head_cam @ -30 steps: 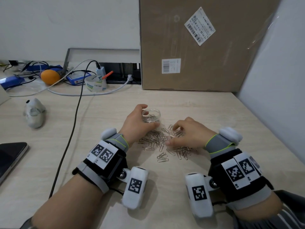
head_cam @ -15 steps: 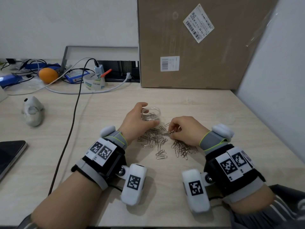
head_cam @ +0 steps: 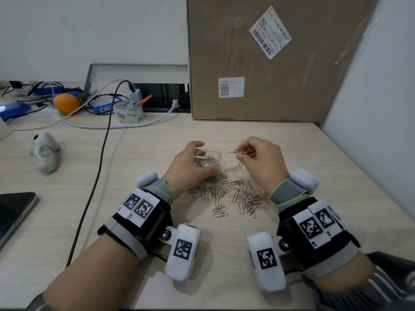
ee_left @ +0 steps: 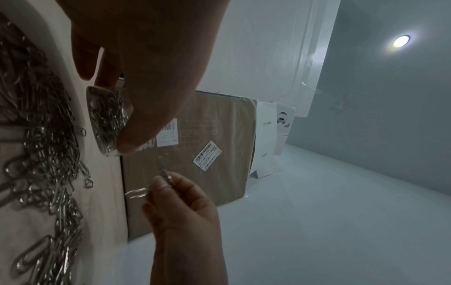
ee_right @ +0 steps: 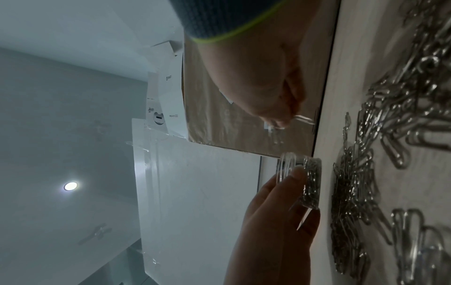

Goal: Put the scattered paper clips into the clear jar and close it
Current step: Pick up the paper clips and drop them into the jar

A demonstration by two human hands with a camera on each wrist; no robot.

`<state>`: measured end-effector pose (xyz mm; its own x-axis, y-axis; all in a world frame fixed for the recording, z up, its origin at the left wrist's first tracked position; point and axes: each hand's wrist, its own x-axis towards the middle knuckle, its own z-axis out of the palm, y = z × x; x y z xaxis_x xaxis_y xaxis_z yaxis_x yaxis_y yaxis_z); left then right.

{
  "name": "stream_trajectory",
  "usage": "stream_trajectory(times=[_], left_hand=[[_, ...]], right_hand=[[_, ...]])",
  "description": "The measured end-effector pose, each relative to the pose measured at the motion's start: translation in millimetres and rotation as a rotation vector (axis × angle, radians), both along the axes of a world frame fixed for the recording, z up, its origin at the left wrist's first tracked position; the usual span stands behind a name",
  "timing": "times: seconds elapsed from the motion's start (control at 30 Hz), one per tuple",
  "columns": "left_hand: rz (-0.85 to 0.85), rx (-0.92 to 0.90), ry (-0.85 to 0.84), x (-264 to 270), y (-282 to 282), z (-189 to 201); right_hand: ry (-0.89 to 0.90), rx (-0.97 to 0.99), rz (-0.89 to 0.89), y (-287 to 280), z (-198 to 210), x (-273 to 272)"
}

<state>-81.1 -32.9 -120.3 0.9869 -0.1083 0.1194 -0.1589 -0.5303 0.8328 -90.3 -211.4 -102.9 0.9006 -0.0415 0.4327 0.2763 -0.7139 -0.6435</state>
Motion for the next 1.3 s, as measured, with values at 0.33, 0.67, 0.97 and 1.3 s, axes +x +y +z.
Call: stream_trajectory(times=[0.33, 0.67, 0.97, 1.3], left_hand=[[-0.199, -0.009, 0.039, -9.0, -9.8, 0.9], [-0.021, -0.011, -0.029, -3.2, -4.3, 0.8], [0.332, -0.001, 0.047, 21.4, 34.6, -1.6], [0.344, 0.149, -0.143, 17.4, 36.6, 8.8]], right_hand=[[-0.073, 0.209, 0.191, 12.8, 1.3, -7.3], [-0.084, 0.106, 0.06, 3.9, 1.5, -4.5], [0.434, -0.308, -0.228, -30.0, -2.5, 3.8], [0.636, -0.383, -0.184, -45.0, -4.8, 4.9]])
